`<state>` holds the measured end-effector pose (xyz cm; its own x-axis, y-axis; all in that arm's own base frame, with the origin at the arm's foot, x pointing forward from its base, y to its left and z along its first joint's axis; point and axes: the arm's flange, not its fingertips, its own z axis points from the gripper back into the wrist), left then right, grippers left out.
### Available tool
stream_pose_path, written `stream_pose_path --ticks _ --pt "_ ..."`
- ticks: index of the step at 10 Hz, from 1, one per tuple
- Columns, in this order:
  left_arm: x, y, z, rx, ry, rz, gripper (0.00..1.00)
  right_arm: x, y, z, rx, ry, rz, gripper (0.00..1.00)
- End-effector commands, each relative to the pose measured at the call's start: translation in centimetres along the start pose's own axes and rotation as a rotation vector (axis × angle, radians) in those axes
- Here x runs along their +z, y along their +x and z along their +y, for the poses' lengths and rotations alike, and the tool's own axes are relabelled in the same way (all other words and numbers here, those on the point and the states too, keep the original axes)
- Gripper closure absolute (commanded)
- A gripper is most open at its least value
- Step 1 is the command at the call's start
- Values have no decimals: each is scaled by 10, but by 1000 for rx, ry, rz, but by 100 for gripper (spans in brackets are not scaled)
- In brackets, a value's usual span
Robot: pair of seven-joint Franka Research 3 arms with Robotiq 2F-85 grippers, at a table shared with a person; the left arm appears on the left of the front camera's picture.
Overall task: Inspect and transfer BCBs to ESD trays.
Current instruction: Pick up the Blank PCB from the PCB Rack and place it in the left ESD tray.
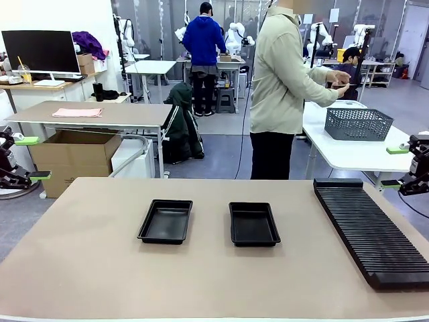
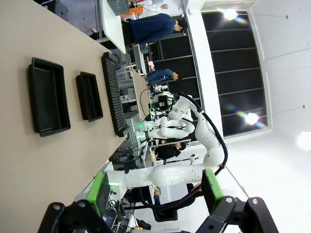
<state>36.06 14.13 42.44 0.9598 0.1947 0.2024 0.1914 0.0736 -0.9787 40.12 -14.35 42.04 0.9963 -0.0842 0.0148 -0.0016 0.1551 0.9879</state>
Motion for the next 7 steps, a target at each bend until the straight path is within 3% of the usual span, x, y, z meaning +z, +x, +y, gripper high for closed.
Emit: stream_pose_path --ticks 1,7 --pt "0 0 0 0 0 0 0 0 0 1 1 -1 0 0" --pt "0 0 0 0 0 0 0 0 0 1 1 -1 0 0"
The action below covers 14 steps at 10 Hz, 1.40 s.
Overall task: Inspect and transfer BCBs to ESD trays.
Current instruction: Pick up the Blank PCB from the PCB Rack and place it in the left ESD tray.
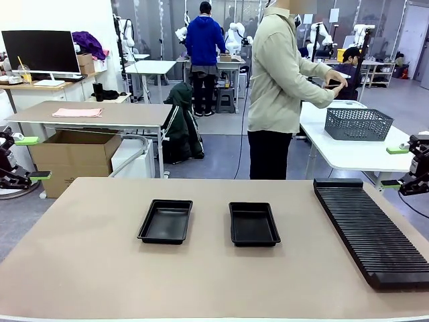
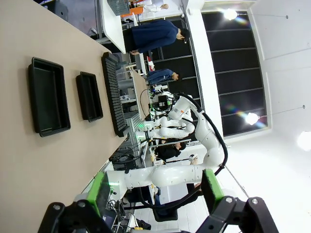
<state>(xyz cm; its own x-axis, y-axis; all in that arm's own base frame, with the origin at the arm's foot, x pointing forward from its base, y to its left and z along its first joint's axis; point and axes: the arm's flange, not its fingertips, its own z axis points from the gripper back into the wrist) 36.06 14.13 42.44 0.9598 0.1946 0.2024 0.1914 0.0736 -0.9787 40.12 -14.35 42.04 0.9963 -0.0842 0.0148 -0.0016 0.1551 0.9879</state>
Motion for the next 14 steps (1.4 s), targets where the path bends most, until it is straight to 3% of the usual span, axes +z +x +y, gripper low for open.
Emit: stream_pose_path --ticks 1,14 --pt "0 0 0 0 0 0 0 0 0 1 1 -1 0 0" --pt "0 0 0 0 0 0 0 0 0 1 1 -1 0 0"
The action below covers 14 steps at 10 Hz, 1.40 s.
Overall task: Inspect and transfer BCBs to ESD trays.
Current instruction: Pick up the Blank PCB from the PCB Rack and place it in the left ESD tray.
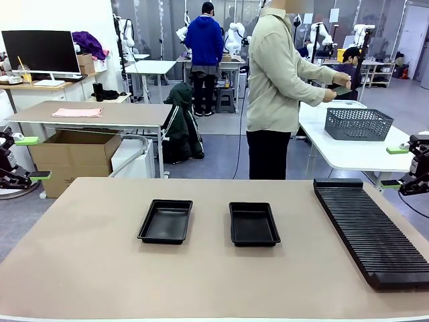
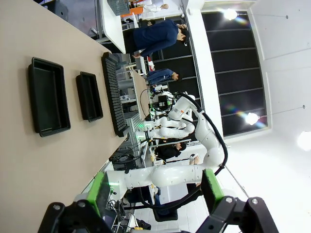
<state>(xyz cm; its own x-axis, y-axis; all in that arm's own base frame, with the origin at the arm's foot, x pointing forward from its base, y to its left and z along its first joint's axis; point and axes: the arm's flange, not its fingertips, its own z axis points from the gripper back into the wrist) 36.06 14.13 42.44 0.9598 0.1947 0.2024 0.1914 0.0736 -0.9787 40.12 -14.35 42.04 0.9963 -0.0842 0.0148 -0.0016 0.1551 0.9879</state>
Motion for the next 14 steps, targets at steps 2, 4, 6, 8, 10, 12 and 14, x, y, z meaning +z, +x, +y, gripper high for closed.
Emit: stream_pose_path --ticks 2,4,6,8,10,12,14 --pt "0 0 0 0 0 0 0 0 0 1 1 -1 0 0" --pt "0 0 0 0 0 0 0 0 0 1 1 -1 0 0" --pt "0 0 0 0 0 0 0 0 0 1 1 -1 0 0" --pt "0 0 0 0 0 0 0 0 0 1 1 -1 0 0" --pt "0 0 0 0 0 0 0 0 0 1 1 -1 0 0" --pt "0 0 0 0 0 0 0 0 0 1 1 -1 0 0" --pt "0 0 0 0 0 0 0 0 0 1 1 -1 0 0"
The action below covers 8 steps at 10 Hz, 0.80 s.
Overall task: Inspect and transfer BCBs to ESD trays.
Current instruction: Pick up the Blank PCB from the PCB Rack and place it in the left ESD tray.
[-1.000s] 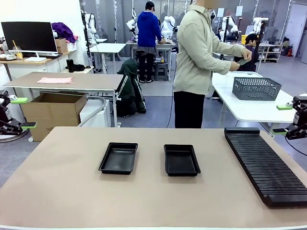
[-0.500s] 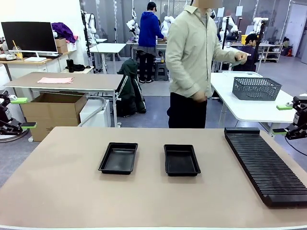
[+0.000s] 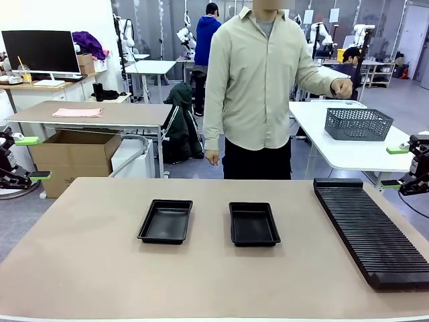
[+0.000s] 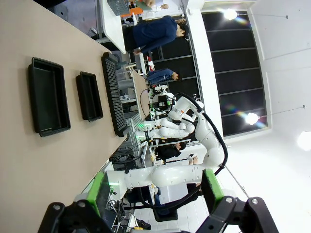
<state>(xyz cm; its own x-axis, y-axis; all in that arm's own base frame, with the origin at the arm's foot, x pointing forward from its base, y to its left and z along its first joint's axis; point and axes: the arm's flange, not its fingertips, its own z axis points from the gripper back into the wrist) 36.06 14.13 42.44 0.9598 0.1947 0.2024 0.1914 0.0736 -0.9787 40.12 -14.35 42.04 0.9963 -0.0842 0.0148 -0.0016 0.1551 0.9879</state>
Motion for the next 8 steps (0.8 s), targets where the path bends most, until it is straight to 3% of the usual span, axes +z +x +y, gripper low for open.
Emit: stream_pose_path --ticks 1,8 --pt "0 0 0 0 0 0 0 0 0 1 1 -1 0 0" --pt "0 0 0 0 0 0 0 0 0 1 1 -1 0 0"
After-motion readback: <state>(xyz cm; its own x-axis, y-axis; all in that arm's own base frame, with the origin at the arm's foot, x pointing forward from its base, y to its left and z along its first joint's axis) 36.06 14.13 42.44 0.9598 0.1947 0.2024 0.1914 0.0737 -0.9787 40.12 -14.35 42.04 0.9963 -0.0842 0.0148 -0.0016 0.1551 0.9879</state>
